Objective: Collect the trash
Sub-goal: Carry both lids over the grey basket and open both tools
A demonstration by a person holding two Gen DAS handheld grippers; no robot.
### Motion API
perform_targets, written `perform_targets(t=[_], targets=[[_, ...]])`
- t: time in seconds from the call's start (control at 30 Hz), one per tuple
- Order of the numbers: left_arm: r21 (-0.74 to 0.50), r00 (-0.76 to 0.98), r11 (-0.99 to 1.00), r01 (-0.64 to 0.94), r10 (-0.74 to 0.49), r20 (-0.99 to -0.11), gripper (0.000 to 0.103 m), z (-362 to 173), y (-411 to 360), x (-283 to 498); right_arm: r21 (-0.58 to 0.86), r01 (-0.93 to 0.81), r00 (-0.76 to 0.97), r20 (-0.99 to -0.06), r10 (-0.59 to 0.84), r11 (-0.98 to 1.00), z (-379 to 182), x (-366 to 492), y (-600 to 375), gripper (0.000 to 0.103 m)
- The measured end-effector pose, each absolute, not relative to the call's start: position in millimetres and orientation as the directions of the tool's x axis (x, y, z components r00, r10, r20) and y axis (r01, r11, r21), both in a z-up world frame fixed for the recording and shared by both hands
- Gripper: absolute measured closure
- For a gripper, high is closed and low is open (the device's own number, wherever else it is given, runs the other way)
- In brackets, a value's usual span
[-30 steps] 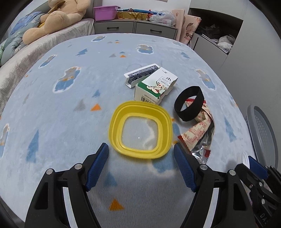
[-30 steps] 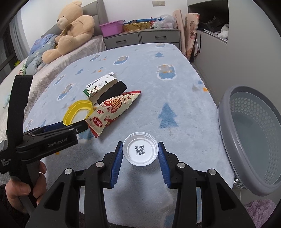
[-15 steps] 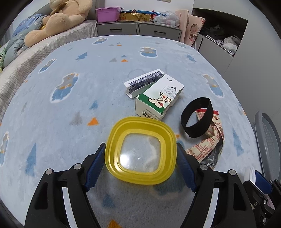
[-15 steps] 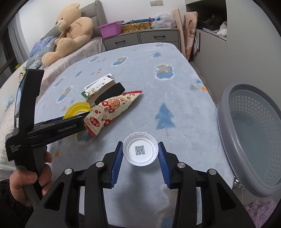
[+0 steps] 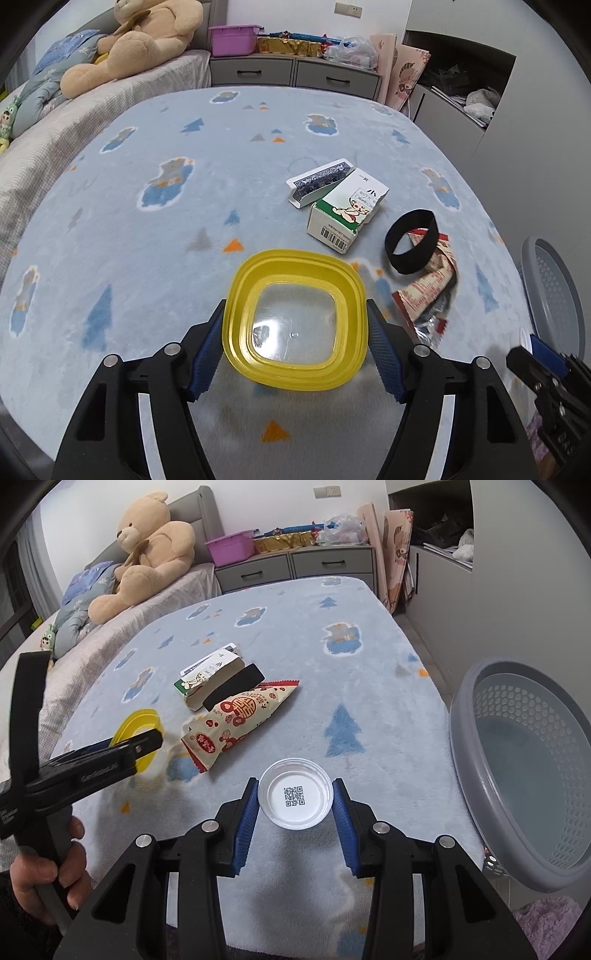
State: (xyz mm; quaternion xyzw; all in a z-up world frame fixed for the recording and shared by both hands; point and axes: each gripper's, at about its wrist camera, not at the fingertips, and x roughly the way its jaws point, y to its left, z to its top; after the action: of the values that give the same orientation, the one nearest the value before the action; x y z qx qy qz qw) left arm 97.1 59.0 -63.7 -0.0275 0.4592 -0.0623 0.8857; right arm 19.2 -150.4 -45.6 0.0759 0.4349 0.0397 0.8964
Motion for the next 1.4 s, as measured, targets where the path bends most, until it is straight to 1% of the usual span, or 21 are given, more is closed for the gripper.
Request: perform_targets(t=[0.2,0.37,0.67,1.0,1.17,1.4], targets=[[-0.104,0.61,0.986,0.131,-0.163,-0.775,0.035,-38,50,66,0.172,-0.006,0.641,-0.755,0.135,0.985,-35,10,-154,0.064],[-0.098,0.636,0.978,0.184,-0.194,-0.747,0.035,-19,28,53,0.176,0.007,0.665,-0.736,0.127,0.984,-24,-3,-167,0.064],[-0.099,0.623,0.942,0.321,-0.289,-0.727,0.035,2,-49,39,0.186,0.11,0.688,-0.723,0.06,0.976,-14,-26,-232,0.064],[-0.097,0.523,0.85,0.518,-0.405,-0.751,0.035,-6,-160,33,0.175,0.29,0.661,-0.748,-0.064,0.941,-21,-48,-332,0.064],[-0.096,0.485,0.822,0.561,-0.421,-0.766,0.035,-13,-198,40,0.171,0.341,0.643,-0.76,-0.097,0.924,-25,-48,-368,0.064],[-0.087,0.45,0.802,0.591,-0.417,-0.789,0.035,-26,-235,52,0.177,0.357,0.621,-0.778,-0.092,0.917,-36,-40,-396,0.064]])
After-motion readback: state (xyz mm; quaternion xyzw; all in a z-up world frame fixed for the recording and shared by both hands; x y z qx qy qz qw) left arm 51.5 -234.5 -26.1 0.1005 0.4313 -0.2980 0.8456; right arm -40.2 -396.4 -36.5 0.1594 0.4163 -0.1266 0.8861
